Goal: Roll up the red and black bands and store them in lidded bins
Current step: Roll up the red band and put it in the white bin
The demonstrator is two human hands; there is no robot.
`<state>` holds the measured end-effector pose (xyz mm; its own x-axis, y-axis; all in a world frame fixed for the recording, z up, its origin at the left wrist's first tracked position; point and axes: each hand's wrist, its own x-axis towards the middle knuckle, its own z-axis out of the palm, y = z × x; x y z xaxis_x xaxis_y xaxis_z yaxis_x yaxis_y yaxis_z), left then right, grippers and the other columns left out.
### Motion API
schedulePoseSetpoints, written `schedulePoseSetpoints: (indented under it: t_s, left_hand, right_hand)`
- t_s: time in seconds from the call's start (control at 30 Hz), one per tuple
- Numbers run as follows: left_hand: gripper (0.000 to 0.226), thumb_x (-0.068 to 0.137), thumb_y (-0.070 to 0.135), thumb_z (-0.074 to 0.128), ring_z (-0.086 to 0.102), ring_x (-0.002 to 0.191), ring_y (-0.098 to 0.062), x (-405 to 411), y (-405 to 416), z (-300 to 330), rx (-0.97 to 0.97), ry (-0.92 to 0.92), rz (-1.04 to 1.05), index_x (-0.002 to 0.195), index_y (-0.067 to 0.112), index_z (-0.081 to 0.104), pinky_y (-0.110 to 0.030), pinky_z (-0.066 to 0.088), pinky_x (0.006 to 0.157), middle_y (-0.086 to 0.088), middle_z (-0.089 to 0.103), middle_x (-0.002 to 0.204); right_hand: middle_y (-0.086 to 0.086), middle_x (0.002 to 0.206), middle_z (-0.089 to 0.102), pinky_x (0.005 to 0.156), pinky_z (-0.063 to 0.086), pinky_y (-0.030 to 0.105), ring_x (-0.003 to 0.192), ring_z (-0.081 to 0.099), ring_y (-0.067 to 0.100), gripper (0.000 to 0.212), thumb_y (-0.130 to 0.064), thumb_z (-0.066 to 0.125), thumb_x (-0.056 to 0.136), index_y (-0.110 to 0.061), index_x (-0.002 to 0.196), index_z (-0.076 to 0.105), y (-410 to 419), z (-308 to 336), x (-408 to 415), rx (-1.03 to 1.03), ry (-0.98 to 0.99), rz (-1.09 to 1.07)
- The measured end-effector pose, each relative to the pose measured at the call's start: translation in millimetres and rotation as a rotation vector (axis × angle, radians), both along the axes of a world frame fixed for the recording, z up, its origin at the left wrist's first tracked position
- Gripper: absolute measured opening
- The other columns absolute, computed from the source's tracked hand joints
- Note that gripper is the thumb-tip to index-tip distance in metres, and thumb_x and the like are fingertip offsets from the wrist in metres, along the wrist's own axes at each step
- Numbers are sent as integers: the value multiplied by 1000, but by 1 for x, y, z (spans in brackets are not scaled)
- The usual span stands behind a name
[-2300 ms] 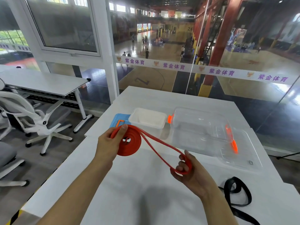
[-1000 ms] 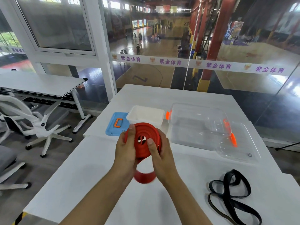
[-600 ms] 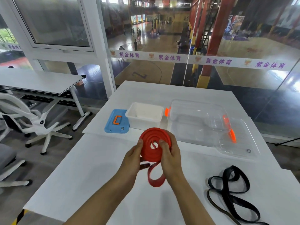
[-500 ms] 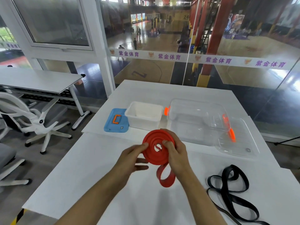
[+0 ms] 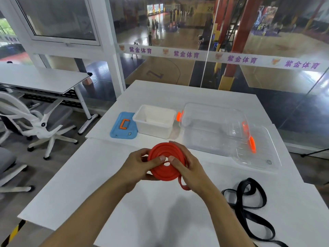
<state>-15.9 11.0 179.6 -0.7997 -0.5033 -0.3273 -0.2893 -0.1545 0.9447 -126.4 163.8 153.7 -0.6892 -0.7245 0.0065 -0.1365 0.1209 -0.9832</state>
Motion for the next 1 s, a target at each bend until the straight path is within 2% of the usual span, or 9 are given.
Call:
schedulePoseSetpoints:
  t_s: [0.13,0.23,0.37,0.43,0.57,0.67,0.77,0.87,1.0]
  left_hand:
    - [45,80,26,83,74,98,-29,-14,15,-12,48,45,200,118,9,65,-46,65,75,-17,73,111]
    - [54,79,29,84,73,101,-28,-23,23,-23,55,56,328,123,9,62,-46,65,77,-15,71,113]
    - [48,83,26,81,71,98,-23,-33,23,-37,58,55,411,122,10,58,-41,65,75,-11,68,112]
    - [45,84,27,80,71,97,-23,-37,15,-46,27,33,411,120,12,59,-40,65,73,-11,68,111]
    - [37,89,30,75,71,98,-22,-56,-10,-61,-11,-6,353,119,13,60,-40,66,73,-8,68,112]
    - [35,91,33,72,72,96,-15,-75,-43,-70,-101,-55,285,119,14,63,-35,65,75,-1,68,114]
    - [47,85,37,78,76,85,-13,-98,-84,-77,-184,-116,262,126,18,63,-31,65,77,1,63,119]
    - [53,82,33,82,76,82,-16,-126,-126,-83,-251,-98,239,126,31,55,-31,64,75,5,65,111]
    - [35,89,35,74,75,89,-20,-164,-176,-100,-224,-72,227,119,26,58,-35,65,75,0,68,112]
  right_hand:
    - [-16,126,62,87,53,17,110,64,0,56,-40,68,97,-48,145,40,-5,-14,2,-5,-99,-126]
    - [-12,128,59,82,53,14,111,64,2,48,-38,69,96,-43,136,42,-16,-30,4,-4,-123,-205]
    - [-13,129,43,83,47,17,109,59,3,51,-48,66,94,-45,141,47,-29,-46,-5,122,-115,-227]
    - [-12,124,47,78,47,17,102,60,3,47,-47,65,93,-46,138,50,-38,-52,-15,164,-130,-209]
    - [-7,123,65,86,53,27,106,64,11,57,-49,57,86,-34,141,53,-67,-63,-37,212,-124,-258]
    - [-5,105,66,66,48,21,88,62,3,43,-38,65,91,-31,130,49,-92,-63,-61,246,-151,-347]
    - [-5,97,66,61,43,18,81,58,-2,40,-38,69,89,-31,122,47,-124,-60,-91,321,-109,-374]
    - [-10,97,68,68,47,25,86,64,10,41,-40,72,84,-34,119,52,-168,-63,-126,354,-27,-371]
    - [-6,115,55,77,44,23,98,59,16,44,-35,74,85,-29,125,58,-229,-79,-172,389,50,-370]
